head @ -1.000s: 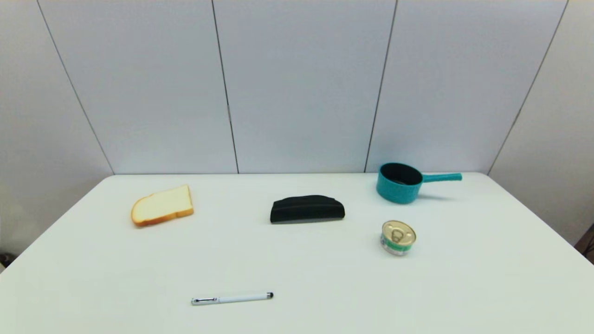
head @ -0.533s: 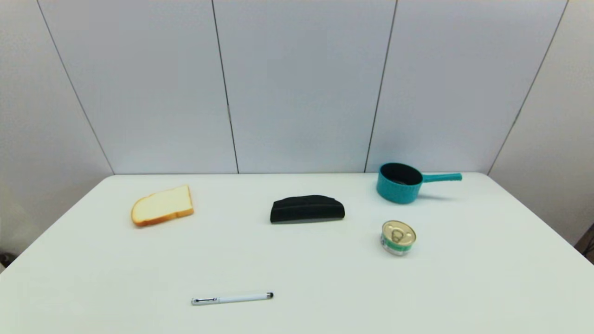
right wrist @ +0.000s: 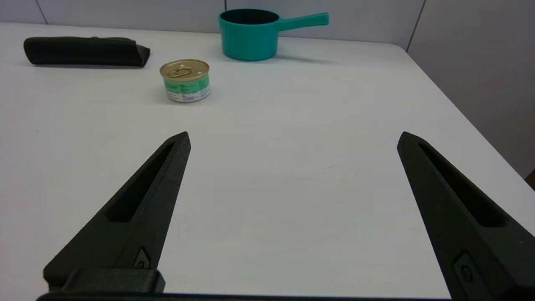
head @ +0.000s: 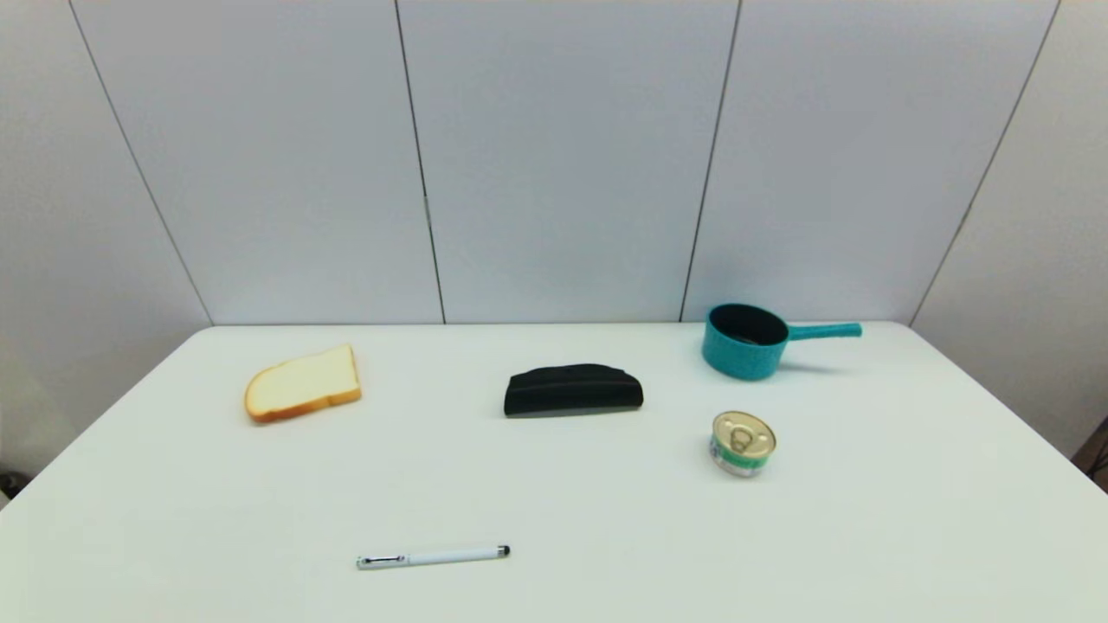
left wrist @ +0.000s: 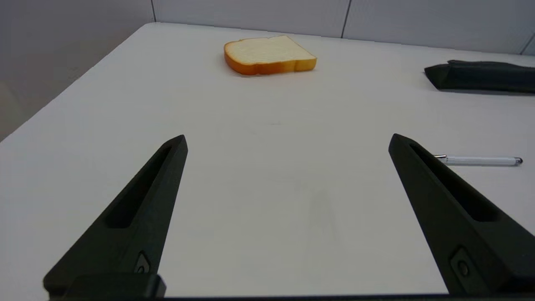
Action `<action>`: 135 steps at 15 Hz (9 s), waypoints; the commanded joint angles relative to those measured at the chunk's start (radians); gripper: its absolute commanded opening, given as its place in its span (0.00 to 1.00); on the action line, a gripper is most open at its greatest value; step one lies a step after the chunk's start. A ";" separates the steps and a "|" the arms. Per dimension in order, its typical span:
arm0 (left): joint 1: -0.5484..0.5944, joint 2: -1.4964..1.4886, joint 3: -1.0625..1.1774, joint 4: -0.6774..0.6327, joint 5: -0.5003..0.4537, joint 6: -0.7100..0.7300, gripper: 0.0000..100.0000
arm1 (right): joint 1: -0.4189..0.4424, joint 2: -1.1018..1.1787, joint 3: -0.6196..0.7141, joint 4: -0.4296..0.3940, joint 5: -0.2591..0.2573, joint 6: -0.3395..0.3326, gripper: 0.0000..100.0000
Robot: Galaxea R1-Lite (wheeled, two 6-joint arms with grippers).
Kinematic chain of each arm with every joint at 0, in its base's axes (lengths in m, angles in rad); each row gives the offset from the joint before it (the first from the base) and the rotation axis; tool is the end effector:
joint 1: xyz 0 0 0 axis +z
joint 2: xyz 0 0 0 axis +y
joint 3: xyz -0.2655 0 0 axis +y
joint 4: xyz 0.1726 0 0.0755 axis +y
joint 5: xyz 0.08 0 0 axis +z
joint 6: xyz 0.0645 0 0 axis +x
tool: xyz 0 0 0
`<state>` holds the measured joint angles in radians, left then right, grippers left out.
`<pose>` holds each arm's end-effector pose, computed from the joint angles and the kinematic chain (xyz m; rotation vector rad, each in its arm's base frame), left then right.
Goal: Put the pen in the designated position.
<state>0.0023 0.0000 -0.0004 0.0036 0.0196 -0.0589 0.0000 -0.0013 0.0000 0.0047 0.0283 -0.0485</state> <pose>0.0516 0.0014 0.0751 -0.0589 0.0026 0.0220 0.0515 0.0018 0.0749 -0.0484 0.0027 0.0284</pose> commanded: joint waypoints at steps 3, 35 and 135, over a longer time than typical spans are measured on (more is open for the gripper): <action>-0.022 0.321 -0.355 0.246 -0.001 0.064 1.00 | 0.000 0.001 0.000 0.000 0.001 -0.001 1.00; -0.510 1.856 -1.328 0.862 -0.340 1.021 1.00 | 0.000 0.001 0.000 0.000 0.001 -0.001 1.00; -0.914 2.303 -1.969 0.546 -0.069 -0.759 0.00 | 0.000 0.001 0.000 0.000 0.001 -0.001 1.00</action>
<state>-0.9072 2.2657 -1.9662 0.5730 -0.0479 -0.7830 0.0000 -0.0013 0.0000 0.0047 0.0291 -0.0481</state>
